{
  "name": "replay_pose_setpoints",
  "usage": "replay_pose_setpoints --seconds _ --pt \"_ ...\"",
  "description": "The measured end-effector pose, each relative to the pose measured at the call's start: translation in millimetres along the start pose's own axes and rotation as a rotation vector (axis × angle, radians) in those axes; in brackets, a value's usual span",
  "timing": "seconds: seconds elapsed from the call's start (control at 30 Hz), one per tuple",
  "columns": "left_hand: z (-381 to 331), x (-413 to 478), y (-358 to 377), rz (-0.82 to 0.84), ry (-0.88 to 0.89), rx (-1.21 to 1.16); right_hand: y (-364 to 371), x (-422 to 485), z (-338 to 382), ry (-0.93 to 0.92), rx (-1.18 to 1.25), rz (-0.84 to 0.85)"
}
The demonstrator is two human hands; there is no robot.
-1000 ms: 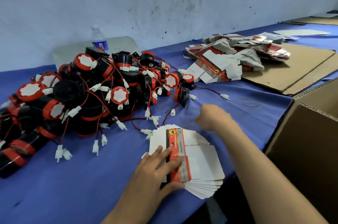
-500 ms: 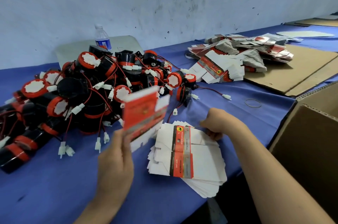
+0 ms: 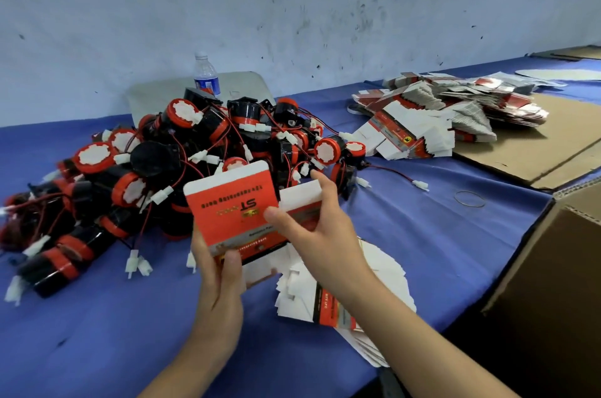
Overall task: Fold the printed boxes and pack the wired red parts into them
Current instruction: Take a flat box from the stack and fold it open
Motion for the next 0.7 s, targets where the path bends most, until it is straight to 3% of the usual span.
replay_pose_setpoints --seconds 0.2,0.33,0.53,0.7 --pt "-6 6 -6 0.028 0.095 -0.007 16 -11 -5 -0.075 -0.092 0.119" --pt "-6 5 -11 -0.013 0.116 -0.037 13 -14 -6 -0.117 -0.024 0.076" --pt "20 9 -6 -0.012 -0.169 -0.163 -7 -5 -10 -0.038 0.160 -0.003" --pt "23 9 -7 -0.025 -0.218 -0.194 -1 -6 -13 -0.027 0.185 0.025"
Point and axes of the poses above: each hand's wrist, its own x-axis towards the middle knuckle, its own y-axis out of the palm, z = x × y, the point moved 8 cm from there along x, towards the middle knuckle, and after that the axes turned 4 degrees about x, right-handed, at the moved point
